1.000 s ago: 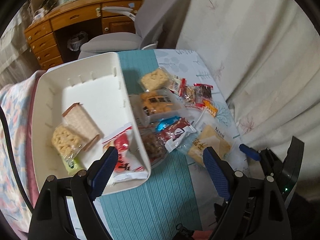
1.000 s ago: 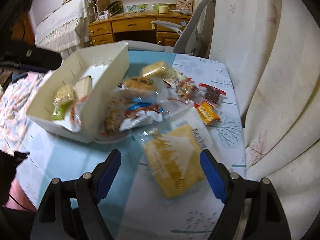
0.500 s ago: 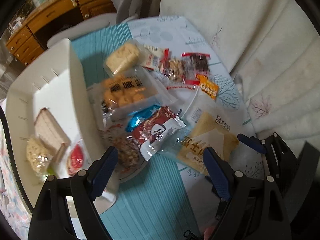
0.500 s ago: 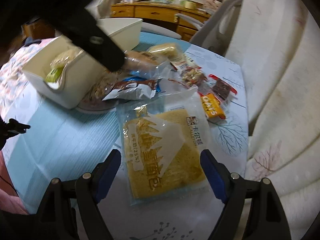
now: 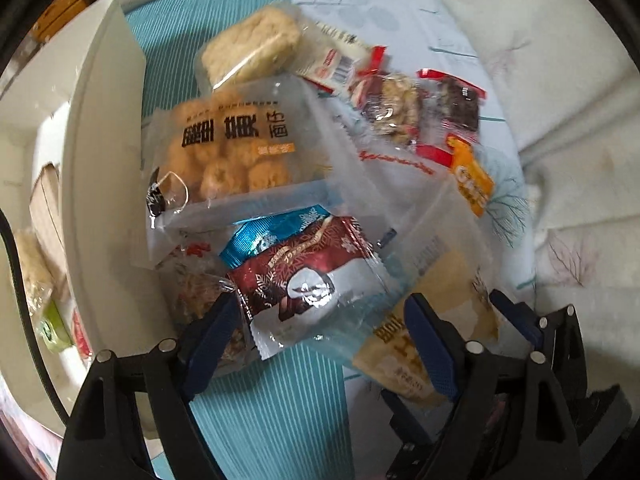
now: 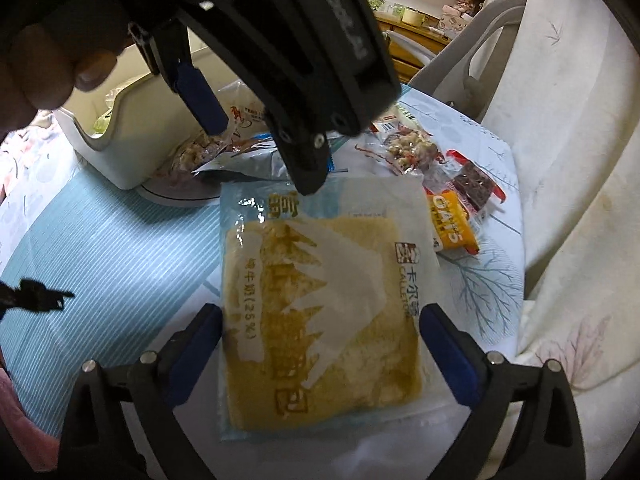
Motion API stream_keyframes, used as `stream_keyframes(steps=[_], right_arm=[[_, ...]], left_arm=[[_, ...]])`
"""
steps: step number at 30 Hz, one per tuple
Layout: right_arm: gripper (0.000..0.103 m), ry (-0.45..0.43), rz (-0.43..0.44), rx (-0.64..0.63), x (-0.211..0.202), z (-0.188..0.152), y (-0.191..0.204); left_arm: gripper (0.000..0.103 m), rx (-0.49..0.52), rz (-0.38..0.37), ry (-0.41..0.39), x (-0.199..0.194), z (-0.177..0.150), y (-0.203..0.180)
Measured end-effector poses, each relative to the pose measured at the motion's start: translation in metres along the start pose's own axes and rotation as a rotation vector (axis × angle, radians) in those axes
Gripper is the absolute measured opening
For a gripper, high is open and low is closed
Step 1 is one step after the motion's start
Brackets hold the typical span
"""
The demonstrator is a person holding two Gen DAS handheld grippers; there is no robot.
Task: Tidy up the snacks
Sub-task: 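Grasp the yellow bread bag with the right tool while the left tool reaches toward the snack pile, then carry the yellow bread bag with the right tool and lower it into the tray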
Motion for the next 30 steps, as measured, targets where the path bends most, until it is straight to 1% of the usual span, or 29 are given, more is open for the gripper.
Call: stream_keyframes(steps=[2,9,10,11,12,18,19,20,23,24,28,30], right_arm=[[0.101,-0.007,0.016,0.009,0.002,0.001,-0.001],[0.101,-0.016,0.055,0.026,0.011,0.003,-0.012],[0.101,-0.012,0.062,0.032,0.013,0.003,-0.013],[0.101,-0.010,0.067,0.035,0.015,0.003,-0.015],[0.101,-0.007,0.071,0.035,0.016,0.003,-0.016],[0.099,0.027,0.100,0.040,0.026,0.010,-0.028],[0.098,0.034,0.102,0.039,0.027,0.011,-0.029],[0.098,0.044,0.106,0.040,0.028,0.013,-0.030],[0.095,0.072,0.116,0.039,0.031,0.018,-0.033],[0.095,0.077,0.116,0.039,0.030,0.019,-0.028],[0.094,0.107,0.126,0.057,0.032,0.021,-0.031],[0.094,0.123,0.134,0.075,0.033,0.021,-0.033]], left_arm=[[0.080,-0.028,-0.008,0.017,0.005,0.002,0.001],[0.070,-0.049,-0.007,0.028,0.009,0.008,0.001],[0.067,-0.053,-0.015,0.029,0.008,0.011,0.002],[0.058,-0.054,-0.025,0.028,0.008,0.012,0.004],[0.056,-0.056,-0.035,0.028,0.007,0.014,0.006],[0.048,-0.062,-0.036,0.027,0.008,0.015,0.009],[0.036,-0.062,-0.038,0.034,0.009,0.014,0.009],[0.026,-0.069,-0.043,0.044,0.010,0.013,0.011],[0.022,-0.091,-0.062,0.057,0.013,0.005,0.017],[0.021,-0.090,-0.063,0.057,0.014,0.004,0.018],[0.018,-0.077,-0.054,0.059,0.009,-0.001,0.021],[0.017,-0.077,-0.064,0.057,0.005,-0.005,0.022]])
Point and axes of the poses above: each gripper's, at about its wrist camera, not at the fingertips, and x roughly the way its jaws point, y to its left, z to its top, the point moved 1 cm from there along x, roughly the way its jaws point, and after that the axes turned 3 degrees about z, right-handed, at the moved point
